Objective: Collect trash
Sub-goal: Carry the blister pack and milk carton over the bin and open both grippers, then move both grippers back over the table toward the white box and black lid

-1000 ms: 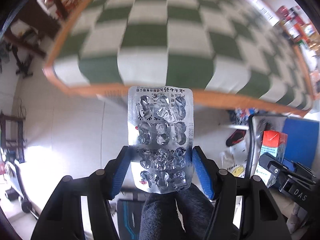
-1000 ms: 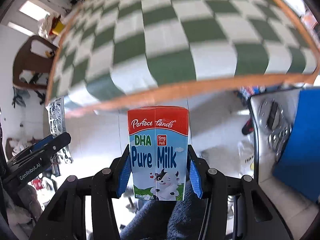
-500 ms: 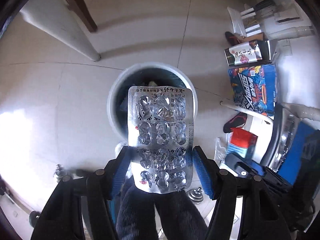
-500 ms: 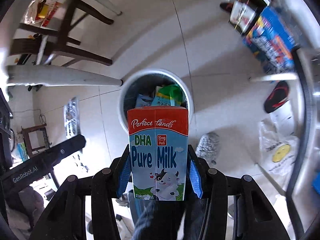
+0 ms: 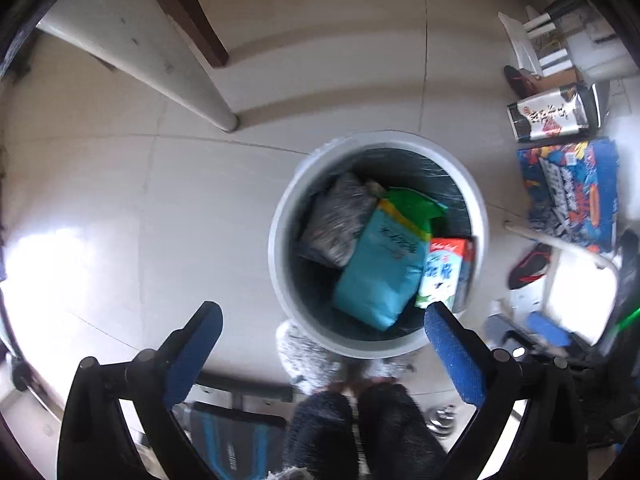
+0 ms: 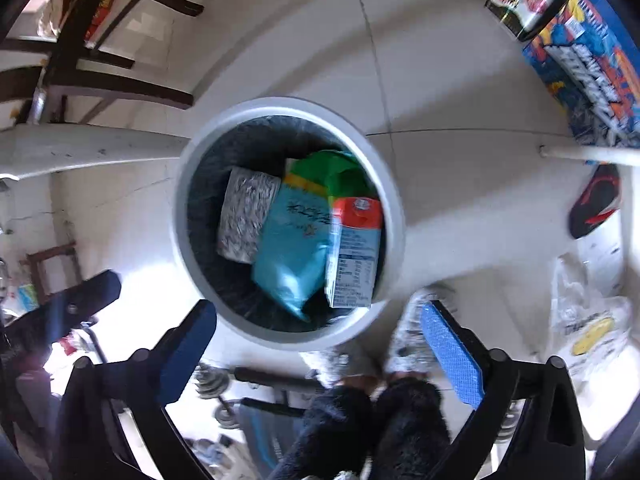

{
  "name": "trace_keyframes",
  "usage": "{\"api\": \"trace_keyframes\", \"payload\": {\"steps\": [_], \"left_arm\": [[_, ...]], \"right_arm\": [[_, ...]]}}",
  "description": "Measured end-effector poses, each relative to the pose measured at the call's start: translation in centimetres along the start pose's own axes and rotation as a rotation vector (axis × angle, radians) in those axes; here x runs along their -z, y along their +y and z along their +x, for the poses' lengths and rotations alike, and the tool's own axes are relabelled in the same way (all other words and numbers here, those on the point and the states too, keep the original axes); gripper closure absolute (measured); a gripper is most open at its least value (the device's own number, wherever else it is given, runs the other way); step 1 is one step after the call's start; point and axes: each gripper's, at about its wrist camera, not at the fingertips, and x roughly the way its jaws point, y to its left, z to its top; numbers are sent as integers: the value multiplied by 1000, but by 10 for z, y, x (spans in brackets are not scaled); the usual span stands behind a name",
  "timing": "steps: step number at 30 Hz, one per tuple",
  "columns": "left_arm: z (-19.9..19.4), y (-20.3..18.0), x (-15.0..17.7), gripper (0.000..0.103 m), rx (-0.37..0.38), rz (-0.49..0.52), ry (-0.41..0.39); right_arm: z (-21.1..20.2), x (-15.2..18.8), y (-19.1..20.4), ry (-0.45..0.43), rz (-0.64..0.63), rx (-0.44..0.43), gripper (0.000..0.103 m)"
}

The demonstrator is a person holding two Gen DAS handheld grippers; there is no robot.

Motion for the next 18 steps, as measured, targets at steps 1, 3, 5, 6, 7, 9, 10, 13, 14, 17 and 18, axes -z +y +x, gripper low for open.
{"api": "trace_keyframes", "payload": {"steps": [1, 3, 5, 6, 7, 9, 10, 13, 14, 17, 18], "left_arm": [[-4, 0, 4, 0, -20, 9, -7], [-10, -1, 10, 0, -48, 24, -16], [-21, -3, 19, 0, -81, 42, -28], [-25, -5, 22, 0, -81, 47, -31], [-30, -6, 27, 0, -82, 49, -31], [-44, -9, 35, 0, -83, 52, -38], [-50, -10, 39, 0, -83, 53, -41], [-74, -15, 50, 0, -79, 53, -47], [-82, -17, 53, 0, -78, 55, -52], [-111, -21, 66, 0, -66, 59, -63], [-121, -22, 70, 0, -68, 63, -66]], "right_arm": [[-4, 1, 1, -9, -7, 17, 0], [-12, 5, 4, -32, -23, 78, 0], [-21, 7, 5, -44, -39, 123, 0], [-27, 9, 6, -51, -44, 140, 0], [-34, 11, 9, -59, -50, 154, 0], [-49, 17, 12, -68, -62, 168, 0], [-57, 20, 14, -75, -64, 170, 0], [-84, 31, 21, -94, -70, 175, 0], [-93, 35, 23, -96, -74, 177, 0], [-125, 49, 30, -108, -77, 177, 0], [-136, 53, 32, -113, -77, 174, 0]]}}
